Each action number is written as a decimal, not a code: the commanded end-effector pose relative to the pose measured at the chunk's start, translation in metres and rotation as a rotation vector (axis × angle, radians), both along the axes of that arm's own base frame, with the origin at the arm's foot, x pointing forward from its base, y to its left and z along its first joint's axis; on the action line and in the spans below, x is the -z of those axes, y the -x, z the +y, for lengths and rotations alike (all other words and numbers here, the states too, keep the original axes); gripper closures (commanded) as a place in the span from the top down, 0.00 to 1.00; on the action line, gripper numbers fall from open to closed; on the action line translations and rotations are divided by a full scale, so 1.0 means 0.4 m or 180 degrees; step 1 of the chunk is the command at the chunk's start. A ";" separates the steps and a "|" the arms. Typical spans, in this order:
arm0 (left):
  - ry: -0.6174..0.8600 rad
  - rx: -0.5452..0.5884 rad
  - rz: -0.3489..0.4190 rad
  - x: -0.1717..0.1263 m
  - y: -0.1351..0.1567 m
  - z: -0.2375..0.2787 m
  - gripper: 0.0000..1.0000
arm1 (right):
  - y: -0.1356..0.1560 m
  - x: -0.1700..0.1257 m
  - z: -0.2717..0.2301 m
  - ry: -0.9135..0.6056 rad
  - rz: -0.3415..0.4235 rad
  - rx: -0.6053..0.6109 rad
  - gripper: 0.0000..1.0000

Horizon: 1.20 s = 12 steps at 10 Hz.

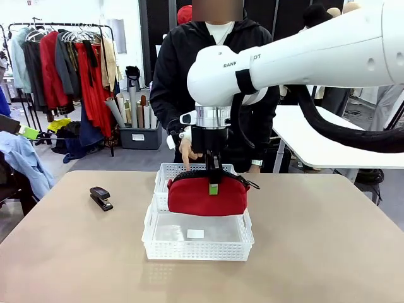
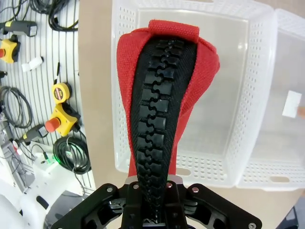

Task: Distribute items into two baskets.
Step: Place the picked Pencil pouch into the Organizing basket as instructed by the person.

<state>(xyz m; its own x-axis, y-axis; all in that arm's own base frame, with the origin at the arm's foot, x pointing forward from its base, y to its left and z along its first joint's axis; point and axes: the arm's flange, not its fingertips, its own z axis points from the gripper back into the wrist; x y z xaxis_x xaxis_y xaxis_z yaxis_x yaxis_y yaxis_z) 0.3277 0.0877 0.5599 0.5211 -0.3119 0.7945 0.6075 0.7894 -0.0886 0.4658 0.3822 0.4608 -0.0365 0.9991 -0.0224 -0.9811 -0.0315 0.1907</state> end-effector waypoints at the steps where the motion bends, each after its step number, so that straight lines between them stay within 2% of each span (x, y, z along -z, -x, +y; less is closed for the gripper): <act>1: 0.0023 0.0038 -0.0020 0.002 -0.001 0.000 1.00 | 0.034 0.014 0.006 0.0083 -0.0155 0.0159 0.00; 4: 0.0023 0.0038 -0.0020 0.002 -0.001 0.000 1.00 | 0.045 0.059 0.013 0.0129 -0.0206 0.0224 0.00; 7: 0.0023 0.0038 -0.0020 0.002 -0.001 0.000 1.00 | 0.033 0.111 0.021 0.0163 -0.0115 0.0223 0.00; 12: 0.0023 0.0038 -0.0020 0.002 -0.001 0.000 1.00 | 0.000 0.202 0.036 0.0085 -0.0063 0.0043 0.00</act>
<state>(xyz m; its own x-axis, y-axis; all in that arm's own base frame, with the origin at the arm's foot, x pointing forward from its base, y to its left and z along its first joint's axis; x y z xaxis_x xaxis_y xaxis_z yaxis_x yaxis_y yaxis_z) 0.3277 0.0877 0.5599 0.5212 -0.3119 0.7944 0.6075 0.7894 -0.0886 0.4651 0.3952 0.3821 0.0045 0.9989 -0.0458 -0.9796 0.0136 0.2006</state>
